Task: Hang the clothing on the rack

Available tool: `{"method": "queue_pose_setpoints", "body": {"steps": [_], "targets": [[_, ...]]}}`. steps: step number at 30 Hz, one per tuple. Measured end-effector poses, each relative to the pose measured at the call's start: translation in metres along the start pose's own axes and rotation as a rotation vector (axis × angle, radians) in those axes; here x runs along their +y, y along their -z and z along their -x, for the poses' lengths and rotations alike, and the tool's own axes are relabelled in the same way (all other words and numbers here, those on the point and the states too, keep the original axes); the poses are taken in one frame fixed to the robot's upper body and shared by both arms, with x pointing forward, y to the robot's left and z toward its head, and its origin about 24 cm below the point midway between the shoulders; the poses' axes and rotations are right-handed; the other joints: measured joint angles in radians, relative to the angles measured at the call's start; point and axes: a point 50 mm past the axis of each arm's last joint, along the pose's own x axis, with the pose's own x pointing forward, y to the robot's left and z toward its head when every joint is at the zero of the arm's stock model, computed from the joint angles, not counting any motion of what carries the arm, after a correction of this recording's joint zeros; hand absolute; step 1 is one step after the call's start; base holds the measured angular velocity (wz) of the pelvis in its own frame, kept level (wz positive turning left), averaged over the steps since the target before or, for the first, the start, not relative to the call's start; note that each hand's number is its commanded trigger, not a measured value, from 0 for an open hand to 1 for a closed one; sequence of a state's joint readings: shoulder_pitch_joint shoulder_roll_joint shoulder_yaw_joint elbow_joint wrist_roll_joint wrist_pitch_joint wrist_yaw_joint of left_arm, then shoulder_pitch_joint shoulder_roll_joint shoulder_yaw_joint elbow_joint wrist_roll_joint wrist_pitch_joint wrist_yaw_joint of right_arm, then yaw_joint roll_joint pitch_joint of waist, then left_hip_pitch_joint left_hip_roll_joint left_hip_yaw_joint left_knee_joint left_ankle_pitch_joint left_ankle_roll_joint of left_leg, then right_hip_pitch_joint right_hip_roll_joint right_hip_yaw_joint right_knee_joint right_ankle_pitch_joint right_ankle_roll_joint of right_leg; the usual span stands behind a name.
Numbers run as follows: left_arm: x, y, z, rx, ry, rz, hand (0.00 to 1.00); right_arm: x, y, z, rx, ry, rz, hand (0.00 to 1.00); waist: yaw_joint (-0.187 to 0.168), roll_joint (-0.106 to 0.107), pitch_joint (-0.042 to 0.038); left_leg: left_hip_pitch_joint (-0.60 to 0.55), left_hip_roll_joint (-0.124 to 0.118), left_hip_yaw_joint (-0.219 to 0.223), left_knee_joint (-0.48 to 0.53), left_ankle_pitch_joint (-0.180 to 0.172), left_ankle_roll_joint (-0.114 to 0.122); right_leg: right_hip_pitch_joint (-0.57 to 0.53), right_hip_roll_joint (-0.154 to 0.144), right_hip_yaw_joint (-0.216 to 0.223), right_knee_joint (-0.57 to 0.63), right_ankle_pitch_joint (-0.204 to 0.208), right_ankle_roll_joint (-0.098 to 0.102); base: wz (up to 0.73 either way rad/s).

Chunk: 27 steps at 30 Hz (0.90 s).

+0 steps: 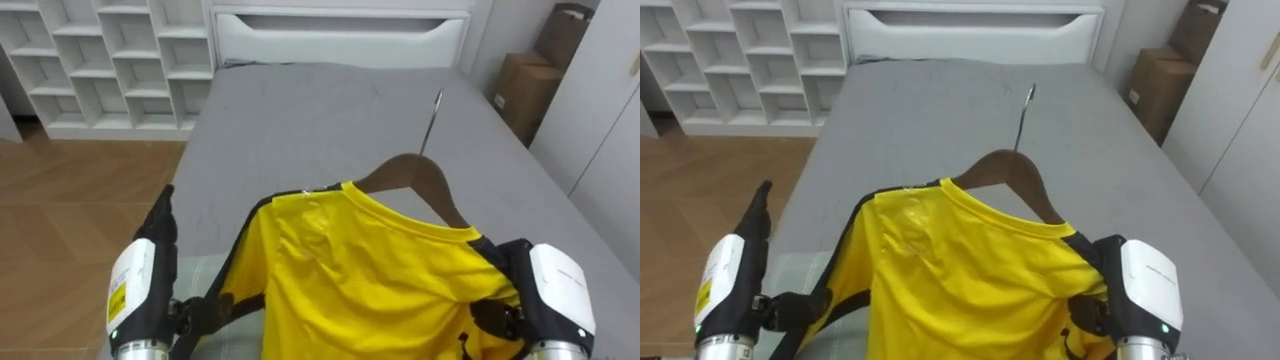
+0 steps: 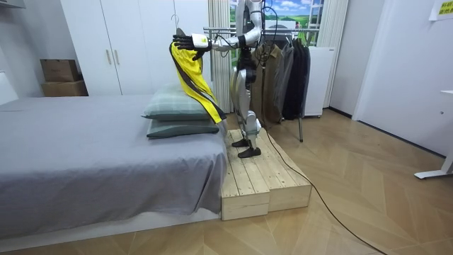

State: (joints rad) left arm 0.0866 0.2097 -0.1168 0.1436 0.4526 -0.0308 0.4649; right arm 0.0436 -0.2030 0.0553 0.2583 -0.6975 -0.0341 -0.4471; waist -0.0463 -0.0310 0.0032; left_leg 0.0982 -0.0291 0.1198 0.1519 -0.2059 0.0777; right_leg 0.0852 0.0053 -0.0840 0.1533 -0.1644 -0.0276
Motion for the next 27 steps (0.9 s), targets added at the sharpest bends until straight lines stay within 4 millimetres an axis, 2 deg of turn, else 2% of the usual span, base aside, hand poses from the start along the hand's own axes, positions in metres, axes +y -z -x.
{"method": "queue_pose_setpoints", "body": {"steps": [6,12,14,23,27], "targets": [[-0.003,0.013,0.010,0.062,0.017,0.010,0.00,0.001,0.003,0.003,0.008,-0.002,0.011,1.00,0.000,0.011,-0.0066,0.002,0.000,-0.001,0.001,0.000,0.000,0.003,0.000,-0.001,0.000,0.000,0.000,0.00],[-0.005,0.019,0.018,0.110,0.022,0.045,0.00,0.000,0.003,0.004,0.011,0.013,0.011,1.00,0.005,0.011,-0.0065,0.002,0.000,-0.001,0.002,0.000,0.000,0.004,0.000,-0.001,0.003,0.000,0.000,0.00],[-0.007,0.023,0.019,0.126,0.026,0.039,0.00,0.000,0.003,0.004,0.008,0.026,0.019,1.00,0.017,0.011,-0.0062,0.002,0.000,-0.001,0.002,0.000,0.000,0.005,0.000,-0.001,0.007,0.000,0.000,0.00],[-0.012,0.033,0.024,0.184,0.040,0.061,0.00,-0.001,0.002,0.004,0.003,0.047,0.020,1.00,0.031,-0.001,0.0017,0.004,0.000,-0.020,0.008,0.000,0.000,0.012,-0.002,-0.022,0.016,0.000,0.000,0.06],[-0.019,0.045,0.030,0.251,0.064,0.067,0.00,0.000,0.002,0.004,0.006,0.045,0.014,1.00,0.030,0.000,0.0094,0.001,0.000,-0.025,0.008,0.000,0.000,0.010,-0.002,-0.027,0.015,0.000,0.000,0.02]]}}
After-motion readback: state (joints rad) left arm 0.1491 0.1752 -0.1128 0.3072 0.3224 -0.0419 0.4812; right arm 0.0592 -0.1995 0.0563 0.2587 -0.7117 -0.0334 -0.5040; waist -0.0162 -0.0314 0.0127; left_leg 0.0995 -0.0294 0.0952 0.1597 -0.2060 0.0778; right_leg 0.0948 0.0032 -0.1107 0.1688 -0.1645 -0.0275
